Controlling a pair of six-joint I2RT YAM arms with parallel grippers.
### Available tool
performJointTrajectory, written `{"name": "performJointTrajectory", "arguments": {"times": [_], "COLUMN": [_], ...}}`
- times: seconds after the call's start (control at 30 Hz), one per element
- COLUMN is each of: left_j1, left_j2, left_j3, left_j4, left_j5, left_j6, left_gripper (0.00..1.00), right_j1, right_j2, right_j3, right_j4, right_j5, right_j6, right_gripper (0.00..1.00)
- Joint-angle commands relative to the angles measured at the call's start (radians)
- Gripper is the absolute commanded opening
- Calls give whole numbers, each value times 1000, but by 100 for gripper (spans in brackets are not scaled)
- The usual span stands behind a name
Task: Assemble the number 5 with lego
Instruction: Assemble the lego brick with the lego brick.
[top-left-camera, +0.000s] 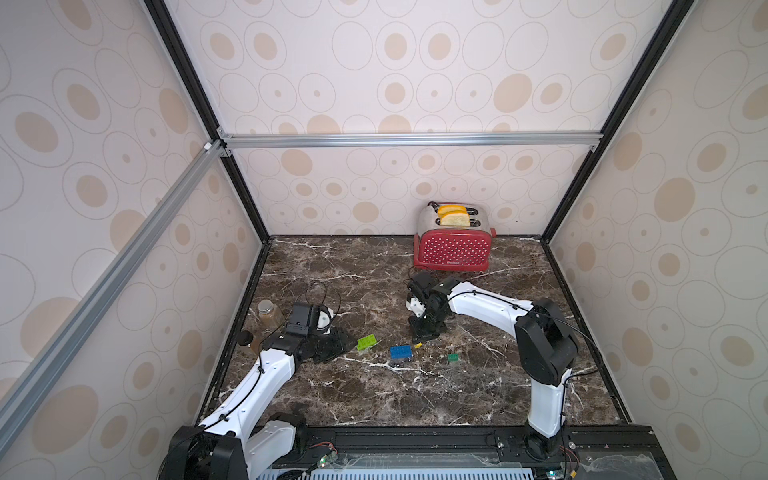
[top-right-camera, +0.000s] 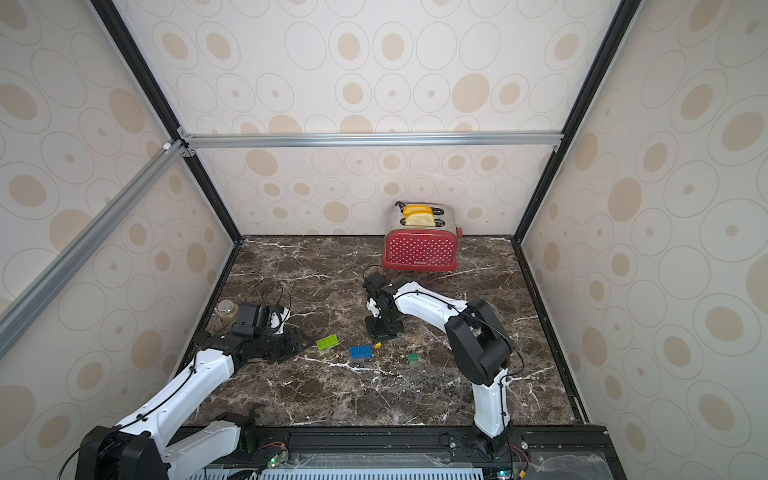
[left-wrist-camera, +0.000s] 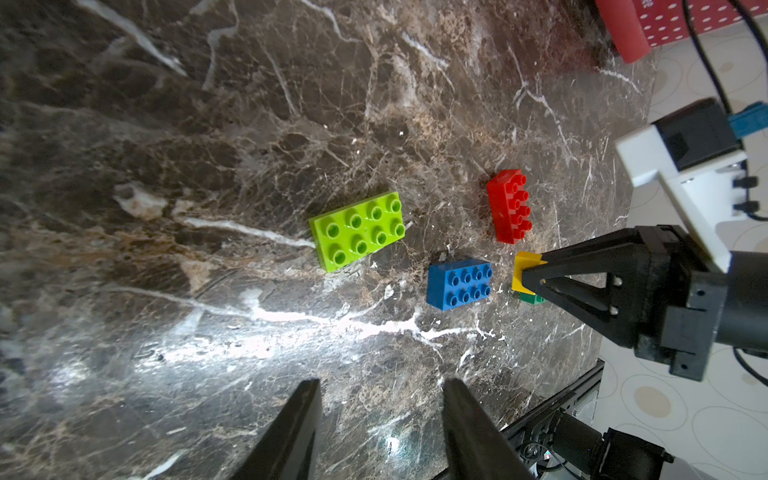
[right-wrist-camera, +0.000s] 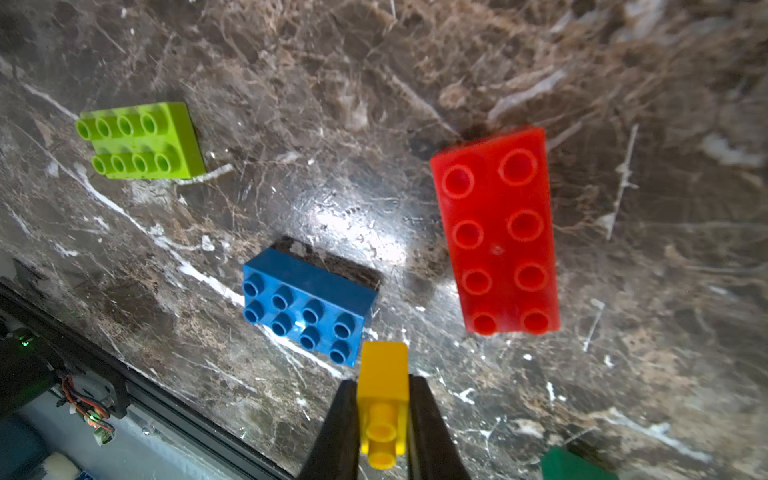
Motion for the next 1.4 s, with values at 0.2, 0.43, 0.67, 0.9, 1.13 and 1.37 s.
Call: {"name": "performJointTrajectory", "arguments": {"times": [0.2,0.43,0.67,0.9,1.13,1.37], "left_j1": [-5,-5,-5,-5,-5,-5], "left_j2": [18,16,16,14,13,14], "left_j3": [7,7,6,4,2,1], "left_j4": [0,-1,-1,2,4,5], "left_j5": [-6,-11,-10,-11,-12,-11], "left_j6": [12,10,12,11,12,10], "left_gripper": [51,51,51,51,51,51], "right_j1": [19,36,49,65,67,74], "right_j2": [30,52,69,86,97,111], "right_j3": [40,54,70,84,80,88], "right_j4": [-41,-44,-44,-60,-70,-90], "right_j5": [11,2,9,28,65,94], "right_j6": [28,33,47,66,98,135], "right_gripper": [20,20,20,20,20,20]}}
